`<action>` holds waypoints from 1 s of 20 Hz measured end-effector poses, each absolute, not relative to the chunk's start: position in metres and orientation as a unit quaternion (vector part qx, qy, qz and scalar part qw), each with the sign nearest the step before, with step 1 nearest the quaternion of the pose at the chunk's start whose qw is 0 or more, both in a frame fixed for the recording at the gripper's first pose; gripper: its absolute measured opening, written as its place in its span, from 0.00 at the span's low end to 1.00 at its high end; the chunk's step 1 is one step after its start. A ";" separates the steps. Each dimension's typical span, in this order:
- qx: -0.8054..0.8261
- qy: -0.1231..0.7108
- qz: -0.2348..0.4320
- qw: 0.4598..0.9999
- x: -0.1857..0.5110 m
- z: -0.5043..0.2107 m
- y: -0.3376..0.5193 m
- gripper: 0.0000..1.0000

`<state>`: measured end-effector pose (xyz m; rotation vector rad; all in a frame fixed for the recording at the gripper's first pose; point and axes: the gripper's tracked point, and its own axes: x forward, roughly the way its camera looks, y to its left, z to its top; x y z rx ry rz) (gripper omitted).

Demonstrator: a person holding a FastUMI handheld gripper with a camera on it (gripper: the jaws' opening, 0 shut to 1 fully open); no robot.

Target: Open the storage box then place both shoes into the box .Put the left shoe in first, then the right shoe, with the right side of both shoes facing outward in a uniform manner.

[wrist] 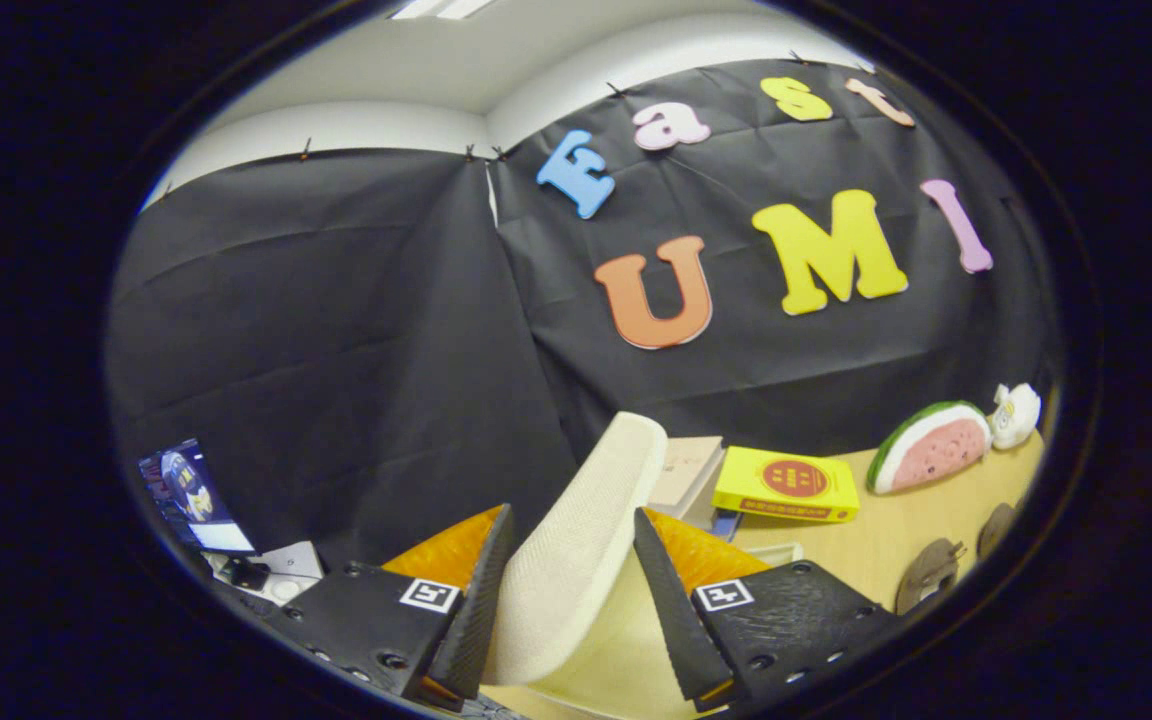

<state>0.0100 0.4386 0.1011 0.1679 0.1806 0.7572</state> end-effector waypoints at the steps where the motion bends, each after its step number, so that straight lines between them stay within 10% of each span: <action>1: 0.061 0.070 0.373 0.923 0.005 0.107 0.452 0.70; 20: 0.005 0.078 0.395 0.915 -0.009 0.045 0.552 0.93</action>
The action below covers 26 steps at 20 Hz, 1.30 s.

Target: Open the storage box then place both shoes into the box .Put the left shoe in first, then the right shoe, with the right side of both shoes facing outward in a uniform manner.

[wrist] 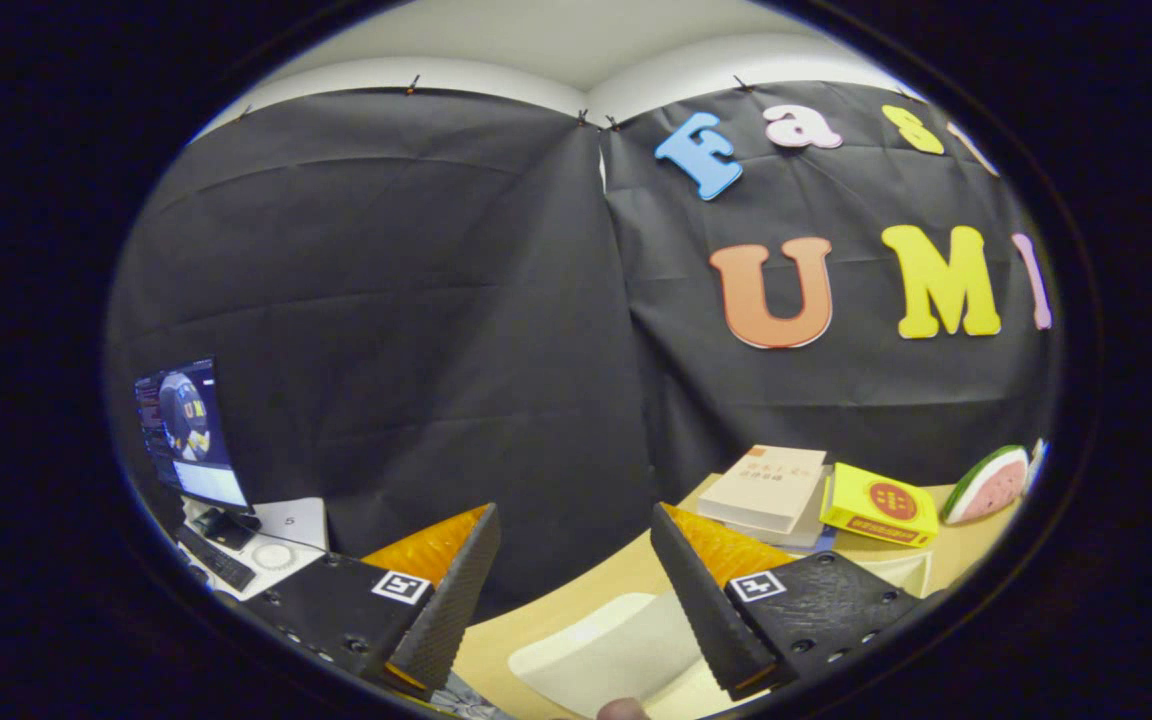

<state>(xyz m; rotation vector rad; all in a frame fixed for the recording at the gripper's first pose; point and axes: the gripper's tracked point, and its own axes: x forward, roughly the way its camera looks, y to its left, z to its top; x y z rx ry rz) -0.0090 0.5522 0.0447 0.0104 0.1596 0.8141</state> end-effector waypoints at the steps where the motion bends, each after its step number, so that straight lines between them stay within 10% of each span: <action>1: 0.005 0.070 0.383 0.921 -0.006 0.046 0.540 0.93; 15: 0.007 0.027 0.157 0.987 0.065 0.064 0.215 0.93; 26: -0.020 0.170 0.055 0.984 0.098 -0.065 0.035 0.93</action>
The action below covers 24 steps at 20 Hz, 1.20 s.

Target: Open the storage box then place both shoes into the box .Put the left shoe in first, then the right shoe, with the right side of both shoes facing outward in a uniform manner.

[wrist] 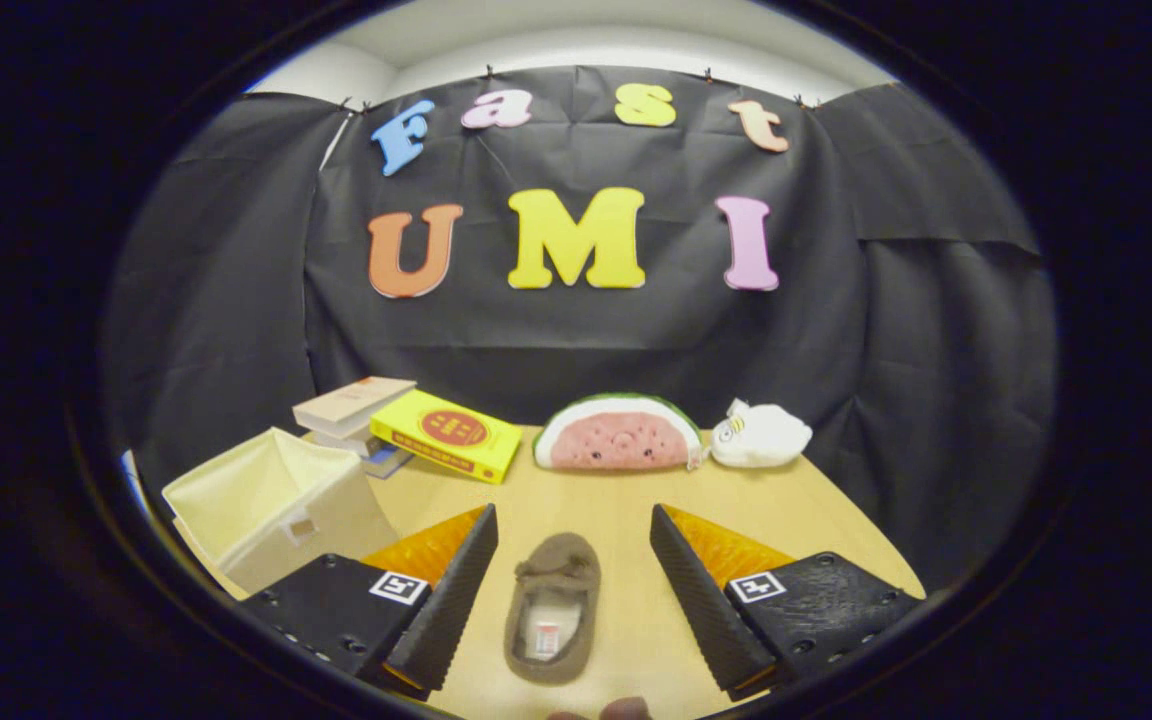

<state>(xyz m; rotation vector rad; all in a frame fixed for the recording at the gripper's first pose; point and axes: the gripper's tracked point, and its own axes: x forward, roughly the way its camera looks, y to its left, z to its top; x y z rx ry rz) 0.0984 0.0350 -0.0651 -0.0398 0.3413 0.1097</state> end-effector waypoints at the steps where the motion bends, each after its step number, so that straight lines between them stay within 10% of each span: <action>1: -0.022 0.190 0.053 0.980 0.101 -0.083 0.032 0.93; 11: -0.010 0.348 0.050 0.936 0.124 -0.197 0.024 0.94; 19: 0.014 0.387 0.044 0.921 0.133 -0.216 0.033 0.07; 24: 0.077 0.393 0.036 0.916 0.131 -0.210 0.033 0.00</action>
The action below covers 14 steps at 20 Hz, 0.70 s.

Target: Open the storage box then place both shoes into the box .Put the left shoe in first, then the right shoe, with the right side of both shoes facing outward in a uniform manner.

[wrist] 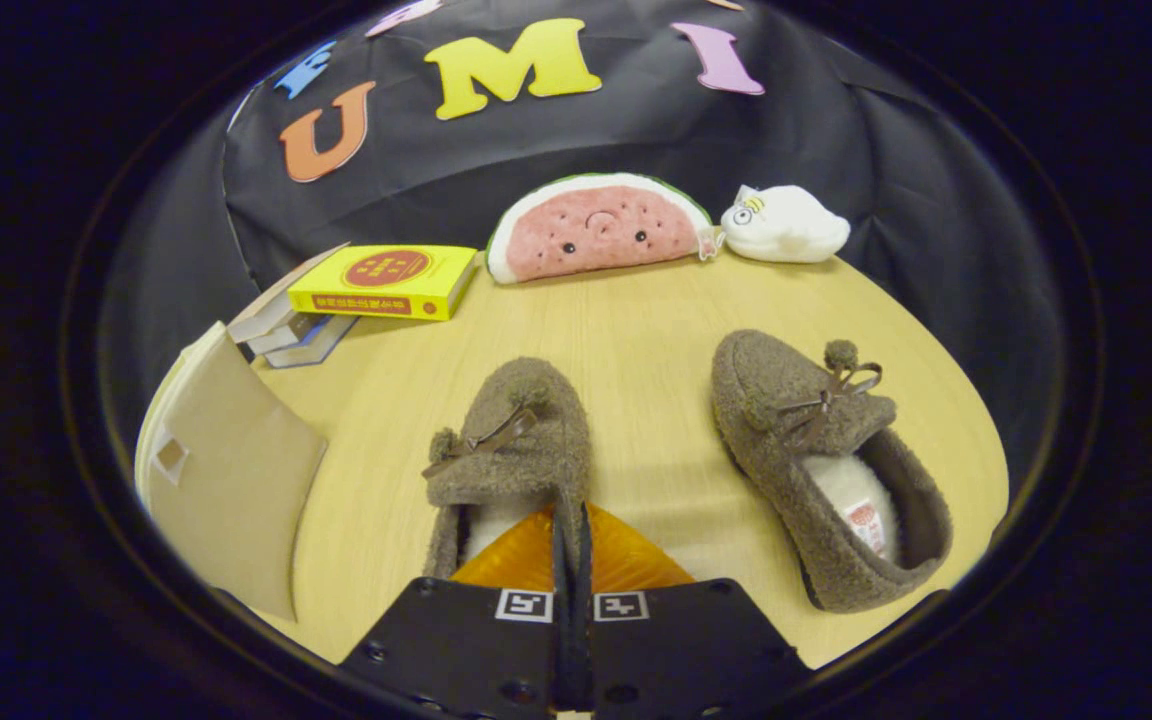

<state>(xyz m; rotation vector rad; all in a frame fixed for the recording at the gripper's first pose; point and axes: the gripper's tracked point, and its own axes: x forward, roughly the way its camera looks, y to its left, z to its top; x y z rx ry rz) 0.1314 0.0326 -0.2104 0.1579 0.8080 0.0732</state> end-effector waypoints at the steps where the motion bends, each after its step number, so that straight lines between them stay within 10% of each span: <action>1: 0.090 0.393 0.038 0.914 0.130 -0.208 0.035 0.00; 14: 0.151 0.332 0.087 0.927 0.099 -0.104 0.124 0.00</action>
